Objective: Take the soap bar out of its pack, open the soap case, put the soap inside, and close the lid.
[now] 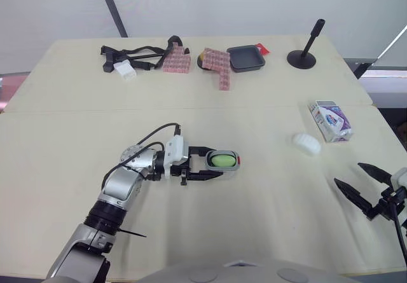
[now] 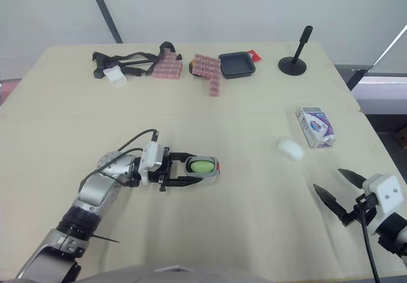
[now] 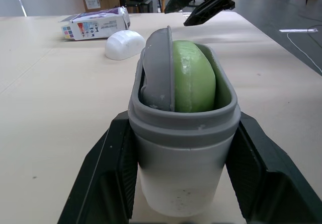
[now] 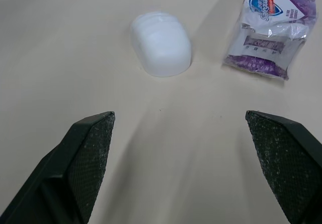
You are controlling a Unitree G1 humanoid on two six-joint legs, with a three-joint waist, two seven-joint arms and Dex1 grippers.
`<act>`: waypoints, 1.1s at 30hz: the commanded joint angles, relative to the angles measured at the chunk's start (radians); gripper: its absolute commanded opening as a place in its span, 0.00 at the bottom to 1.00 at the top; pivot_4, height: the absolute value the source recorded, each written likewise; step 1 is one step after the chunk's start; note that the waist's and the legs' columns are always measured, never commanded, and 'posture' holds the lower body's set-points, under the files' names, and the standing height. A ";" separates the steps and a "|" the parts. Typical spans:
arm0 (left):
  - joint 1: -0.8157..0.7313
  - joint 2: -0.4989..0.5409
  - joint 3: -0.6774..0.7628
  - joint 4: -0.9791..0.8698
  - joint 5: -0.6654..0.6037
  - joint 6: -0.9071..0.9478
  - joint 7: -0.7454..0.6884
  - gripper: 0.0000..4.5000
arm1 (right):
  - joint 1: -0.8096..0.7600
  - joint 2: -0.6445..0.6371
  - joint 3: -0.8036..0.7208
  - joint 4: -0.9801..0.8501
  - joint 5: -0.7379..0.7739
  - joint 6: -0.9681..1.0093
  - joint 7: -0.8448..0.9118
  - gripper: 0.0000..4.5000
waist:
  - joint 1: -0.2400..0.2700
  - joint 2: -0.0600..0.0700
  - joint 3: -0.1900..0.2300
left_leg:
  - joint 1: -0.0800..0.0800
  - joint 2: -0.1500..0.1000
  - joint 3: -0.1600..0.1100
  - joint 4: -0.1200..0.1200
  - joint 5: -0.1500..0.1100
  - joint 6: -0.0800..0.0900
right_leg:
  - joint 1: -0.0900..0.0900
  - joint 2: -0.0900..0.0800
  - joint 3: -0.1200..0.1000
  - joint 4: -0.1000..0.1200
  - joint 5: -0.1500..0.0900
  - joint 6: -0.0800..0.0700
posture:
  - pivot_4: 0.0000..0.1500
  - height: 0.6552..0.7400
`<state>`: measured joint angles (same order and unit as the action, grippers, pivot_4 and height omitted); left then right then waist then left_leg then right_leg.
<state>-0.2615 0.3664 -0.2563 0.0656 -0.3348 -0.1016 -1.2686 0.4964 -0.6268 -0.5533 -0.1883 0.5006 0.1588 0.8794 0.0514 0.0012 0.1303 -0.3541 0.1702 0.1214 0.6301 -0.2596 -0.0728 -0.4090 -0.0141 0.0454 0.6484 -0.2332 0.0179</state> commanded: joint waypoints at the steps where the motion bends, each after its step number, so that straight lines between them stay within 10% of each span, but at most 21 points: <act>1: -0.013 -0.004 -0.002 -0.016 -0.006 -0.017 -0.005 0.42 | -0.027 -0.094 -0.023 -0.073 0.051 0.141 -0.001 1.00 | 0.000 0.000 0.000 | 0.001 0.000 0.000 0.000 0.000 0.000 | 0.000 0.000 0.000 0.000 0.000 0.000 | 1.00 1.00; 13: -0.021 -0.020 -0.015 -0.001 0.014 -0.022 -0.002 0.42 | -0.401 -0.596 0.161 -0.184 0.151 0.795 0.026 1.00 | 0.005 0.002 0.000 | 0.014 -0.002 0.000 -0.007 0.002 -0.002 | 0.013 -0.001 0.000 -0.007 0.000 0.001 | 1.00 1.00; 33: -0.015 -0.031 -0.027 0.001 0.025 -0.036 0.024 0.42 | -0.944 -0.594 0.720 -0.013 -0.038 0.893 0.099 1.00 | 0.028 0.003 0.000 | 0.012 -0.001 0.003 -0.005 0.002 0.000 | 0.010 -0.001 0.001 -0.006 -0.001 -0.001 | 1.00 1.00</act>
<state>-0.2751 0.3347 -0.2862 0.0823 -0.3079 -0.1220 -1.2487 -0.4171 -1.2259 0.1654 -0.2069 0.4855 1.0582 0.9716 0.0798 0.0041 0.1299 -0.3425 0.1693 0.1245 0.6248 -0.2574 -0.0732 -0.3987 -0.0153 0.0463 0.6431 -0.2344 0.0170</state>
